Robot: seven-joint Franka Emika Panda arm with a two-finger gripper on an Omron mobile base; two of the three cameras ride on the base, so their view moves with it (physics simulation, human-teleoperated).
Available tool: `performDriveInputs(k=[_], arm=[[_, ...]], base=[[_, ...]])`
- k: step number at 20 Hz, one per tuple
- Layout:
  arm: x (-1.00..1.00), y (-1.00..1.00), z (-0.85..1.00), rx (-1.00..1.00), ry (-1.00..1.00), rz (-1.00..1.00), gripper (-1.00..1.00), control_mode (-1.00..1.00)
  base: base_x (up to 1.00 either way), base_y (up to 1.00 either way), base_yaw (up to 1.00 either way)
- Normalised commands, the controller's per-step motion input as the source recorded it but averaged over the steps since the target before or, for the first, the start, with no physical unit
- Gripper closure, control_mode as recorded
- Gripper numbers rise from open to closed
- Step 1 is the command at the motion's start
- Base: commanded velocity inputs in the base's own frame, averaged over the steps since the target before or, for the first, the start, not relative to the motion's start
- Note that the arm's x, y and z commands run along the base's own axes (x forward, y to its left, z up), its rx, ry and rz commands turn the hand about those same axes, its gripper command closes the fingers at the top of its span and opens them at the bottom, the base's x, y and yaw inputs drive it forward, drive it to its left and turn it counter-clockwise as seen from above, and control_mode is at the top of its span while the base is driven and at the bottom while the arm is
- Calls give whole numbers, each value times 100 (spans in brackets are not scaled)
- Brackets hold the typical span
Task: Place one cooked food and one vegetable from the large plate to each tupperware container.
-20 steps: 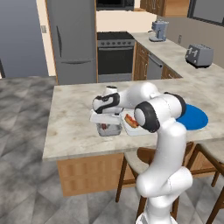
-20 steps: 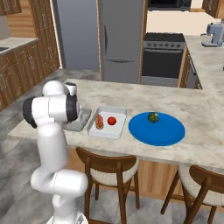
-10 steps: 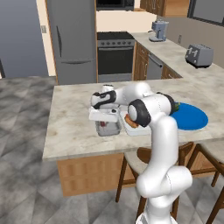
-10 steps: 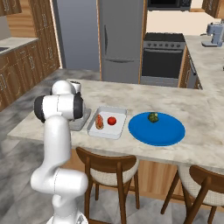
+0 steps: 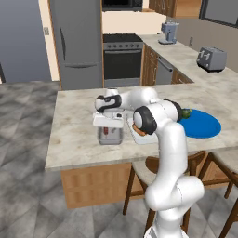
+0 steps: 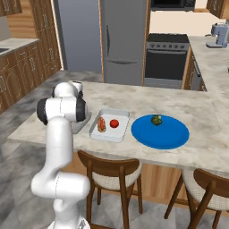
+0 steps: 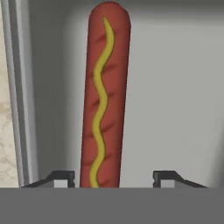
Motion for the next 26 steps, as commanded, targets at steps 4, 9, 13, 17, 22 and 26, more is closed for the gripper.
performDriveInputs(k=[4, 9, 13, 17, 22, 26], arm=[[-37, 0, 7, 0, 0, 0, -100, -100], [-49, -9, 39, 0, -4, 0, -100, -100], [-47, -59, 45, 0, -13, 0, -100, -100], [-33, -77, 48, -8, -12, 1, -100, -100], [-59, -75, 42, -18, -11, 0, -100, -100], [-10, -82, 67, -12, -9, -13, -100, -100]], base=[[0, 0, 0], [0, 0, 0], [0, 0, 0], [0, 0, 0], [0, 0, 0], [0, 0, 0]])
